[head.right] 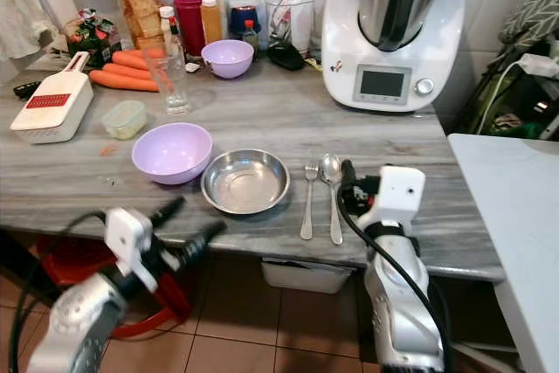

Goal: Setting the table

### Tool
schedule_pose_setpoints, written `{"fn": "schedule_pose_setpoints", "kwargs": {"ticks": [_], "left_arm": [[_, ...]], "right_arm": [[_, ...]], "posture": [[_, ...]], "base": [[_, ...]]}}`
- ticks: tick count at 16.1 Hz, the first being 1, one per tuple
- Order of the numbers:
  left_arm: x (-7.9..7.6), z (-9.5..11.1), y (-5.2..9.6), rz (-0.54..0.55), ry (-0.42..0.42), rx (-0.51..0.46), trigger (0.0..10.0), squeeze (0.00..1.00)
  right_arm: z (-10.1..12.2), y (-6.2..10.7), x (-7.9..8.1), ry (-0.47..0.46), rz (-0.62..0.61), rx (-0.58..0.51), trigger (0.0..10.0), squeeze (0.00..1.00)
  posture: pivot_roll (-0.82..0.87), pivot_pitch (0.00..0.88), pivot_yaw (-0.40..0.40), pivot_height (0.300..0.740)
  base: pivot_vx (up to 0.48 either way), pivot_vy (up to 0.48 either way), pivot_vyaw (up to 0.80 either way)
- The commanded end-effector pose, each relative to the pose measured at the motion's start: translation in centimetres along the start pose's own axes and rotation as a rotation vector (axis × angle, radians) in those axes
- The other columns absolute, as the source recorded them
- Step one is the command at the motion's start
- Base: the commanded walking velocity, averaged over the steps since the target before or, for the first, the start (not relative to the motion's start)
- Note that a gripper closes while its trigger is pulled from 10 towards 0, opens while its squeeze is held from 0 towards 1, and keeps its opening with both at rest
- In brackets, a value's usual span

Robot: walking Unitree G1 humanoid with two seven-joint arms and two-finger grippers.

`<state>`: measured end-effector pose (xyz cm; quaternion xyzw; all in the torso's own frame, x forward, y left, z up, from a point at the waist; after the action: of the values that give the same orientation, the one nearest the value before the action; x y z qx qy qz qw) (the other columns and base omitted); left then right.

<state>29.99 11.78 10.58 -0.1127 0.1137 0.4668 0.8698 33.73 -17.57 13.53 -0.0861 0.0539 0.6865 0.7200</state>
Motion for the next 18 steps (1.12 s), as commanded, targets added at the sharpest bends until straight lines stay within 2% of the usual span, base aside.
{"fn": "schedule_pose_setpoints", "kwargs": {"ticks": [1,2,4,7,9,10,11,14,15,18], "left_arm": [[2.1,1.0,-0.2,0.122,-0.019,-0.042,10.0,0.0],[2.9,1.1,-0.3,0.176,-0.008,-0.044,10.0,0.0],[3.4,1.3,-0.2,0.222,-0.033,-0.052,10.0,0.0],[5.3,0.8,0.8,0.428,-0.084,-0.059,10.0,0.0],[5.5,0.8,0.7,0.454,-0.104,-0.057,10.0,0.0],[5.4,0.8,0.6,0.45,-0.096,-0.056,10.0,0.0],[5.5,0.9,0.5,0.454,-0.107,-0.054,10.0,0.0],[5.8,0.9,0.5,0.477,-0.133,-0.044,10.0,0.0],[5.9,0.9,0.5,0.483,-0.136,-0.043,10.0,0.0],[5.9,0.7,0.5,0.487,-0.137,-0.032,10.0,0.0]], "right_arm": [[0.3,0.5,0.0,0.0,0.001,0.001,10.0,1.0],[0.2,0.8,0.1,0.009,0.013,-0.002,10.0,1.0],[0.2,1.5,-0.2,-0.001,0.019,0.002,10.0,1.0],[-0.4,2.7,-1.5,0.039,-0.017,0.02,10.0,1.0],[0.0,2.8,-1.6,0.038,-0.02,0.0,10.0,0.96],[0.1,2.8,-1.5,0.04,-0.015,-0.009,10.0,0.71],[0.2,2.8,-1.3,0.049,-0.002,-0.008,10.0,0.0],[-0.1,2.8,-0.9,0.038,-0.005,0.003,10.0,0.0],[-0.5,2.8,-0.8,0.002,-0.008,0.018,10.0,0.0],[-1.4,2.9,-0.6,-0.032,-0.003,0.062,10.0,0.0]], "posture": [[-0.02,0.0,0.003,0.74],[-0.02,0.0,0.003,0.74],[-0.02,0.0,-0.003,0.74],[-0.02,0.0,0.001,0.74],[-0.01,0.0,0.005,0.74],[-0.01,0.0,0.006,0.74],[-0.01,0.0,0.006,0.74],[-0.01,0.0,0.01,0.74],[-0.01,0.0,0.011,0.74],[0.0,0.0,0.012,0.74]], "base": [[0.0,0.0,0.0],[0.0,0.0,0.0],[0.0,0.0,0.0],[0.0,0.0,0.0],[0.0,0.0,0.0],[0.0,0.0,0.0],[0.0,0.0,0.0],[0.0,0.0,0.0],[0.0,0.0,0.0],[-0.286,0.0,0.0]]}}
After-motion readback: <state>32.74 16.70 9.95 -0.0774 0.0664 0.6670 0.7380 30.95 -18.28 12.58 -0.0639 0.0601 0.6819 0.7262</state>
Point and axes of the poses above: a point about 5 cm out from each wrist's last joint towards the gripper, its own y axis pointing back from the gripper into the wrist, its own z axis along the axis of the wrist's last joint, x = y × z, the point moved 6 cm from there along -y, pointing out of the wrist towards the gripper, and after that the axes turned 15 degrees about y, right-handed, at the moved point
